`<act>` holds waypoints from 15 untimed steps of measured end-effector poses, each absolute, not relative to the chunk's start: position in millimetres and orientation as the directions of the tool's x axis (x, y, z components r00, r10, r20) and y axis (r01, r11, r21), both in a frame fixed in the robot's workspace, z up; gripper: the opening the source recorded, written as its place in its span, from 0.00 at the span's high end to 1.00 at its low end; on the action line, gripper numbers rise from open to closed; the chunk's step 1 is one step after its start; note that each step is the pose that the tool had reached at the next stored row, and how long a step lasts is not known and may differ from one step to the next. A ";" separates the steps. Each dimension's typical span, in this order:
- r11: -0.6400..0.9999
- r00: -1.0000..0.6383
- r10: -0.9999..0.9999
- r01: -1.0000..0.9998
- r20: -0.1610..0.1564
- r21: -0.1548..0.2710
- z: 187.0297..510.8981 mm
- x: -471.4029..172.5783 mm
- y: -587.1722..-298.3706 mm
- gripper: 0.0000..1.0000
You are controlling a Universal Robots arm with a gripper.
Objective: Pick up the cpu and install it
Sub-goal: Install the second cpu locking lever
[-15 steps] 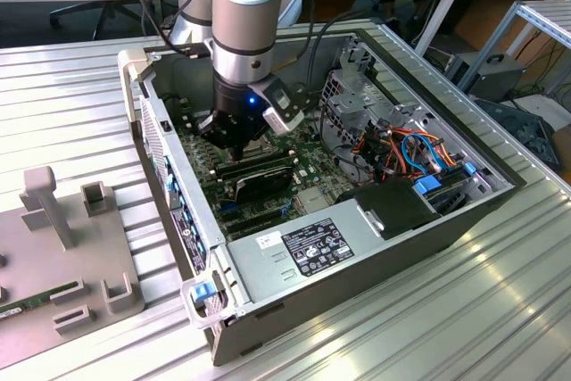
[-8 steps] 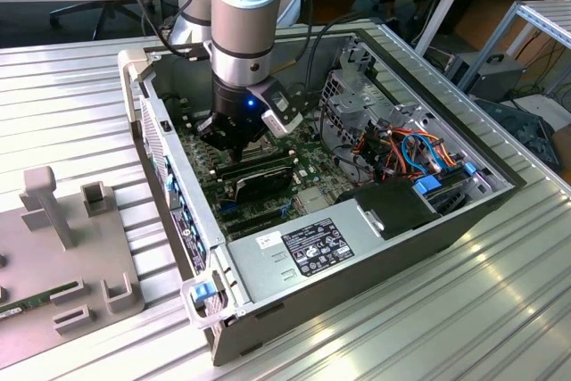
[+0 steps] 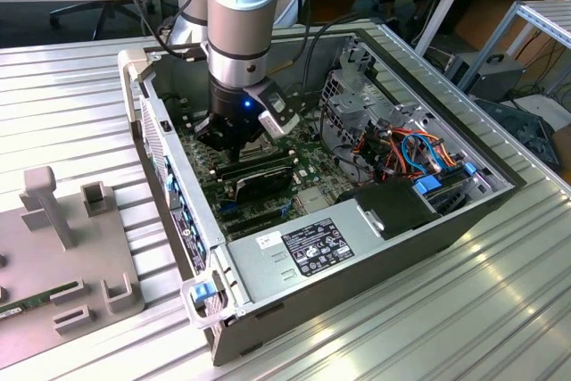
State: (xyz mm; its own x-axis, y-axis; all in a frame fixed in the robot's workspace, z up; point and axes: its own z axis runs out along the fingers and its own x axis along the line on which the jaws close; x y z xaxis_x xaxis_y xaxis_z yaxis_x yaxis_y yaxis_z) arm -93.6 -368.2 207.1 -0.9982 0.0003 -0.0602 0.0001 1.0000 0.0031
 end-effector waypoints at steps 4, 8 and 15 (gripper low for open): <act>1.000 -0.998 0.000 0.000 -0.060 0.004 206.2 -94.7 -368.1 0.89; 1.000 -0.998 0.000 0.000 -0.060 0.004 205.3 -94.7 -368.1 0.89; 1.000 -0.998 0.000 0.000 -0.060 0.004 202.3 -94.7 -367.5 0.89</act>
